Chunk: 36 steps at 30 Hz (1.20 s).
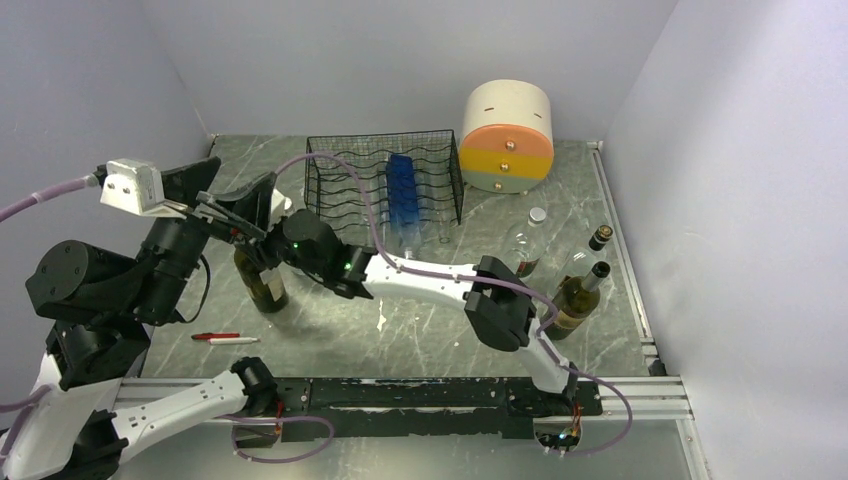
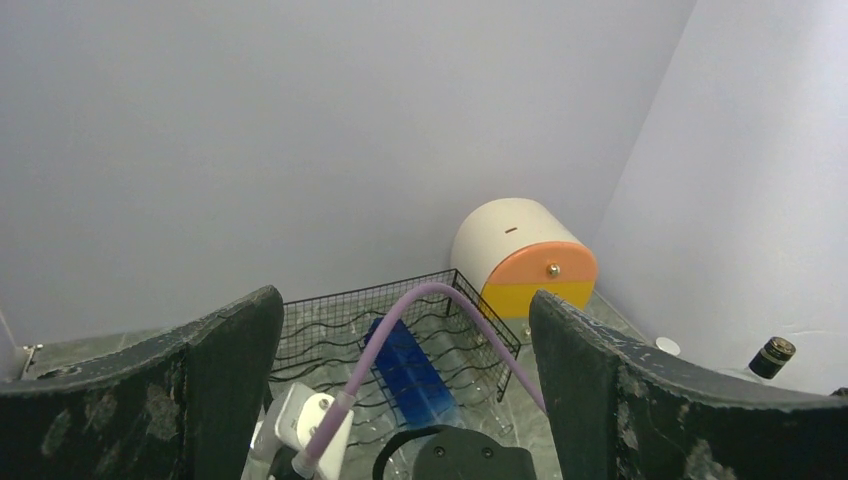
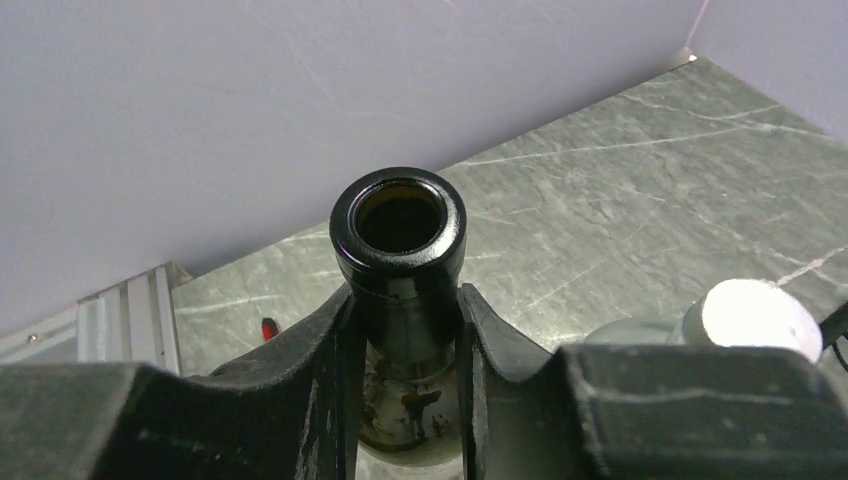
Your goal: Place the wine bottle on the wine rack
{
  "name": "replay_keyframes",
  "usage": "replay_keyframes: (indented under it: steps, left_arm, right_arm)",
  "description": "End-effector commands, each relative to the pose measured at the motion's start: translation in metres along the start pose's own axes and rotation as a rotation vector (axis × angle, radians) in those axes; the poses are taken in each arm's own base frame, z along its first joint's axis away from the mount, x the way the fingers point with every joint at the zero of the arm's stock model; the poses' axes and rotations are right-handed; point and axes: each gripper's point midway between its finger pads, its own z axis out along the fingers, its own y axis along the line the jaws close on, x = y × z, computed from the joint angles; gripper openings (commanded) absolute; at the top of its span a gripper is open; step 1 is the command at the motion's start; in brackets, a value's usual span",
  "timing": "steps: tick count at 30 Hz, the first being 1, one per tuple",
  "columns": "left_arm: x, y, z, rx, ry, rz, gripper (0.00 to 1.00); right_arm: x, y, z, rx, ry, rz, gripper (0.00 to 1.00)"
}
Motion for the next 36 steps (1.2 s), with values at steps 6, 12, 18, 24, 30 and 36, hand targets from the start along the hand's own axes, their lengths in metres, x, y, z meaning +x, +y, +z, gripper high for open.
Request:
replay_keyframes:
  steps: [6,12,18,24,30,36]
  left_arm:
    - [0.017,-0.008,0.001,0.03,0.021,-0.038,0.97]
    - [0.027,-0.011,0.003,0.035,0.04,-0.043,0.97]
    - [0.052,-0.008,0.001,0.016,0.089,-0.038,0.97]
    - [0.099,0.0,-0.003,-0.042,0.175,-0.048,0.97]
    - [0.148,0.006,-0.008,-0.104,0.287,-0.063,0.97]
    - [0.213,-0.026,-0.013,0.084,0.374,-0.051,0.97]
  right_arm:
    - [-0.072,0.014,-0.07,0.035,-0.171,-0.037,0.0]
    - [-0.062,0.005,-0.133,0.041,-0.169,-0.008,0.0]
    - [-0.038,-0.017,-0.189,0.127,-0.108,0.032,0.0]
    - [-0.036,-0.048,-0.244,0.274,-0.108,0.08,0.0]
    - [-0.042,-0.077,-0.284,0.444,-0.125,0.15,0.0]
    - [-0.055,-0.087,-0.3,0.517,-0.118,0.185,0.0]
